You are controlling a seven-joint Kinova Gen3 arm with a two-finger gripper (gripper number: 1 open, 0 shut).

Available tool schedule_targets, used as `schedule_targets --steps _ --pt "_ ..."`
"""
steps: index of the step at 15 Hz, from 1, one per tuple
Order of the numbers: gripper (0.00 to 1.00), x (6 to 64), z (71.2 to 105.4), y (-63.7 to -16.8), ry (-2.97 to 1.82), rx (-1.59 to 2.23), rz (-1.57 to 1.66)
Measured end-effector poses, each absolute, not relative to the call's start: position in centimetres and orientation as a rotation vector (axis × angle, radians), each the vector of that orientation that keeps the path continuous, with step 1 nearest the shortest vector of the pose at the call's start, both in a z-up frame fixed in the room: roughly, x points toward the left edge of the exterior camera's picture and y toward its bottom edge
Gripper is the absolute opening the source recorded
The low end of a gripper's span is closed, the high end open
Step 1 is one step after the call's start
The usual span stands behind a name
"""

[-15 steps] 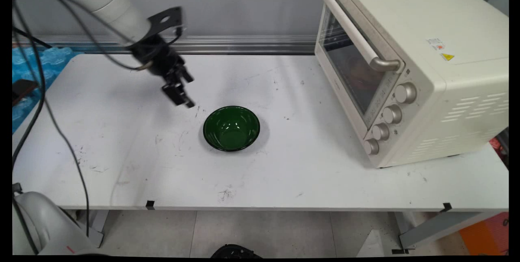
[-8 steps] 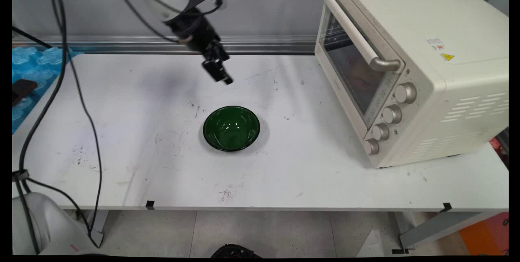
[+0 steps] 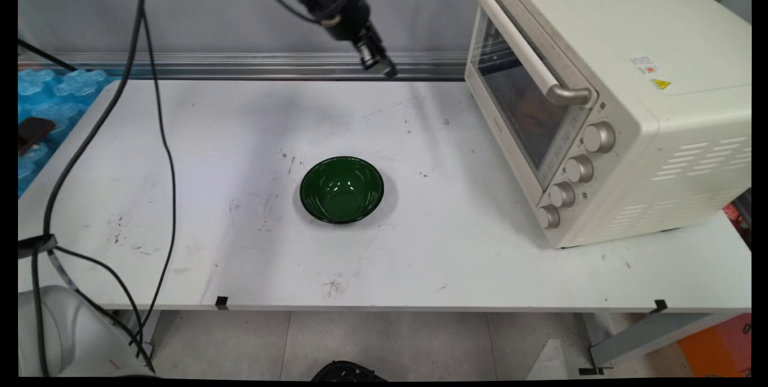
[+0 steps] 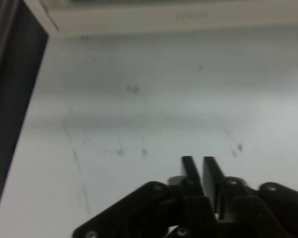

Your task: Open the oven

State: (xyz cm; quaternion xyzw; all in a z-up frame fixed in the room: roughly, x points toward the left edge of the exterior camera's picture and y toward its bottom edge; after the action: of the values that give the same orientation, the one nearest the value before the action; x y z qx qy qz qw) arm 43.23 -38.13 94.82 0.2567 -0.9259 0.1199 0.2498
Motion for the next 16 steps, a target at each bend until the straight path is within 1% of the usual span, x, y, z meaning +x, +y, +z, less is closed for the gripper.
schedule_targets --steps 10,16 --pt "0.0 38.3 98.1 -43.7 -2.421 0.681 0.396" --pt "0.0 36.1 99.4 -45.2 -2.404 0.673 0.398"
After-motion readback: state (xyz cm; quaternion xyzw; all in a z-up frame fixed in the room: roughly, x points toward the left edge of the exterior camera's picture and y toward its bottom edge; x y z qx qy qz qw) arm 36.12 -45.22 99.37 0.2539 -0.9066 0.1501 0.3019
